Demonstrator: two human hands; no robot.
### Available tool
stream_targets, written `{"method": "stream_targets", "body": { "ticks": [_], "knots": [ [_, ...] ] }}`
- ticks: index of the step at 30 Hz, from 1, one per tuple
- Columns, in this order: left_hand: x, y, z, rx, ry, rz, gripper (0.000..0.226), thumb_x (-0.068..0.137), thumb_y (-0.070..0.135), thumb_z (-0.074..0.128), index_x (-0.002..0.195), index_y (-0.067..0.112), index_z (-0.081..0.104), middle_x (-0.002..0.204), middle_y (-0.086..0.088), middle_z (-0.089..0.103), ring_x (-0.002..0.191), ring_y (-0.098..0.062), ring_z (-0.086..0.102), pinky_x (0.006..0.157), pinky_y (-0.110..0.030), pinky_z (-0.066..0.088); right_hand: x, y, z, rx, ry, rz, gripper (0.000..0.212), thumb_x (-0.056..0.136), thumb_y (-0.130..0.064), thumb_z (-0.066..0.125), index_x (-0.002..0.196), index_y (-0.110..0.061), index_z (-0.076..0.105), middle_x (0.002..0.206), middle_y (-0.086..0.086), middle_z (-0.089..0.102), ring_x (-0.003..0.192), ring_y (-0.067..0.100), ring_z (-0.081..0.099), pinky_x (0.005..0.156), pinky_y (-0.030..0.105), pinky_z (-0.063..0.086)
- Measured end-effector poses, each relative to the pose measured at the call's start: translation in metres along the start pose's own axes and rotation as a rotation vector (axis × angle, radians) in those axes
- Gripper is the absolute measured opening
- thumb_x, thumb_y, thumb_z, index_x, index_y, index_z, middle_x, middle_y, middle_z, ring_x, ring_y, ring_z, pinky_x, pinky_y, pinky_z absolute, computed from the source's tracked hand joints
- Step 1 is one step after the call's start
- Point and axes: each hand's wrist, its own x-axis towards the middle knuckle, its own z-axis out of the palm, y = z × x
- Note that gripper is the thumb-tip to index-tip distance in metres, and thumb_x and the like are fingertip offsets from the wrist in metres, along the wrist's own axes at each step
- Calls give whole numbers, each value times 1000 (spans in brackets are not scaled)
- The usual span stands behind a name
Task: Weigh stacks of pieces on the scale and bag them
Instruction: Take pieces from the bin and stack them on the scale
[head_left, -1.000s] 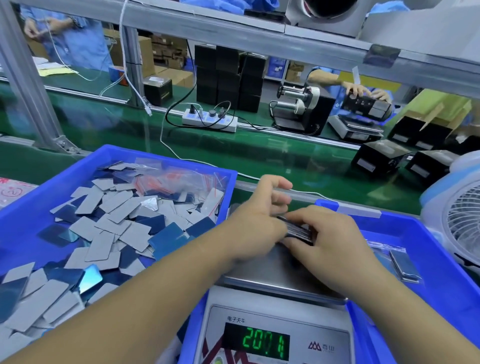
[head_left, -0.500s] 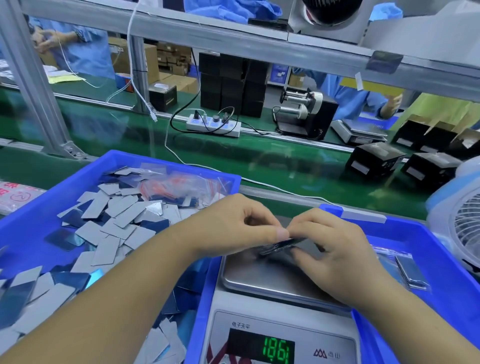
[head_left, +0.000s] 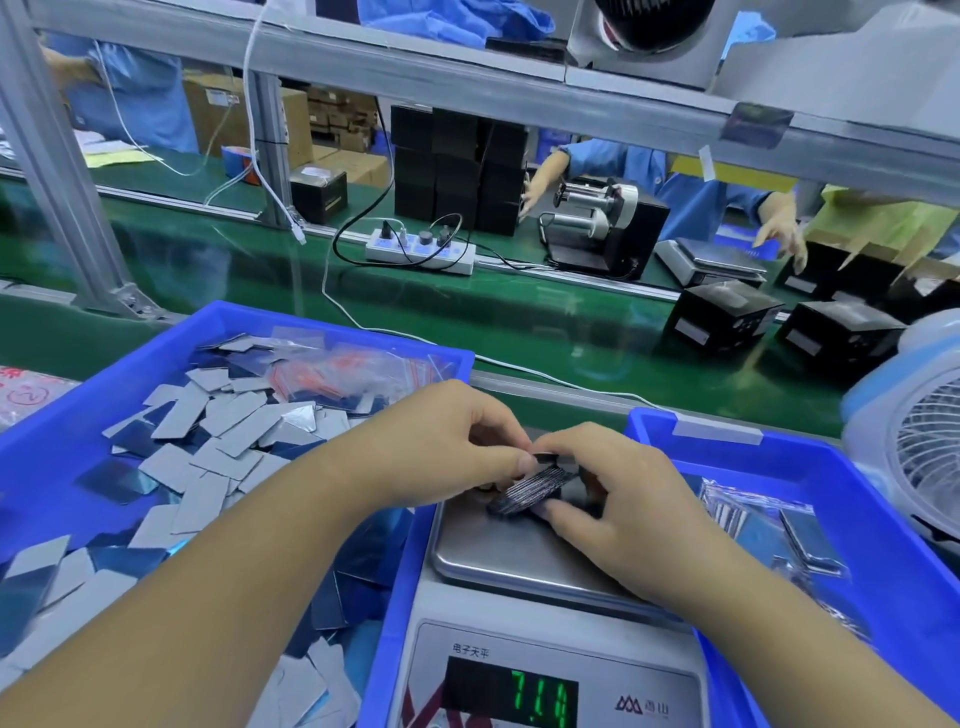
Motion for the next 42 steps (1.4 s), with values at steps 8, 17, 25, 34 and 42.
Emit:
{"method": "stream_targets", "body": {
  "ticks": [8,17,25,34,42],
  "knots": [
    [0,3,1,-4,119,-13,19,95,29,65,78,32,72,73,12,71,65,-10,73,70,-30,62,0,-2,5,84,-64,130,64,79,-35,75,127,-51,36,76,-40,54,68,-7,51,64,7,38],
    [3,9,-3,-202,200,-355,31,81,25,57,51,18,62,62,-8,68,44,-16,44,46,-19,30,-3,2,2,-49,21,146,79,72,-30,85,140,-44,46,78,-24,52,71,-6,50,64,6,36],
    [4,10,-2,-331,36,-544,21,84,23,48,63,19,51,47,4,41,34,-10,23,38,-14,15,-6,-1,-1,-318,36,-59,61,69,-18,87,126,-19,66,86,-3,56,63,20,54,52,25,45],
    [7,8,7,78,363,-246,42,89,57,47,70,20,56,66,2,63,74,-24,63,68,-35,51,-1,2,-7,14,129,168,25,76,-24,83,90,-39,68,85,-16,55,82,0,52,73,7,36],
    [1,39,46,-626,86,-62,41,79,53,35,112,37,54,123,-2,61,121,-11,58,116,-40,31,2,-2,-2,-102,-72,239,39,73,-50,74,111,-45,65,84,-19,51,84,-12,46,70,8,35]
  ]
}}
